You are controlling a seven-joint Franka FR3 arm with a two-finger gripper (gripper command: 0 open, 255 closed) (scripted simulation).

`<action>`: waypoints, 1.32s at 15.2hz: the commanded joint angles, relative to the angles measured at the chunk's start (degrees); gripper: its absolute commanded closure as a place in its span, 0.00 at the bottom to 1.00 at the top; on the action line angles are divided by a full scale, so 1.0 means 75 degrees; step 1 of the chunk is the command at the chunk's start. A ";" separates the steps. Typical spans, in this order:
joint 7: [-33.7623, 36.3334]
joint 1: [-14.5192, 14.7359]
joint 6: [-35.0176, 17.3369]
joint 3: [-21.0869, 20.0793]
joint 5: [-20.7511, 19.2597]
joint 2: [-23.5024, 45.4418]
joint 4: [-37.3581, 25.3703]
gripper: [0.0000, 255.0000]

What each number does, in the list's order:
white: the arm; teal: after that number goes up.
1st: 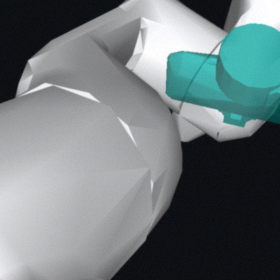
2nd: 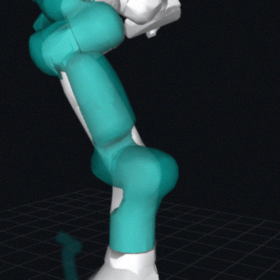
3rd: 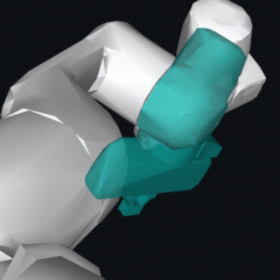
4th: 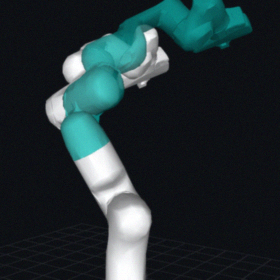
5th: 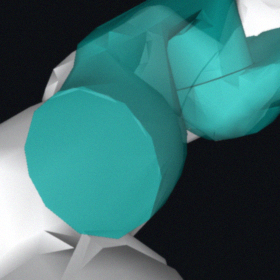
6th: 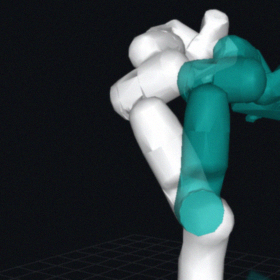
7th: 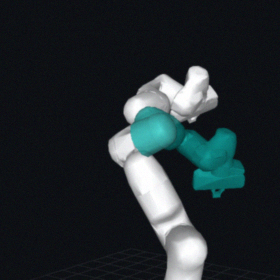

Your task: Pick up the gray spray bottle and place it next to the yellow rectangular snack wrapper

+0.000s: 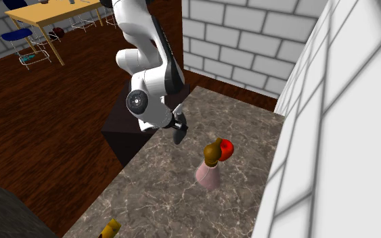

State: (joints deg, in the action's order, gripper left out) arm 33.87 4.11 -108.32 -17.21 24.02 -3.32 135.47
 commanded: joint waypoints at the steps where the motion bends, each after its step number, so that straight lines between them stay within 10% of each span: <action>1: 0.0007 0.0048 -0.0196 -0.0050 0.0090 0.0054 0.0159 0.00; 13: -0.0040 0.0146 -0.0675 -0.0153 0.0228 0.0174 0.0499 0.00; 14: -0.0040 0.0146 -0.0675 -0.0153 0.0228 0.0174 0.0499 1.00; 20: -0.0040 0.0146 -0.0674 -0.0153 0.0228 0.0174 0.0498 1.00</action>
State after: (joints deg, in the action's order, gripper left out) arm 33.57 5.20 -113.38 -18.35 25.73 -2.03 139.20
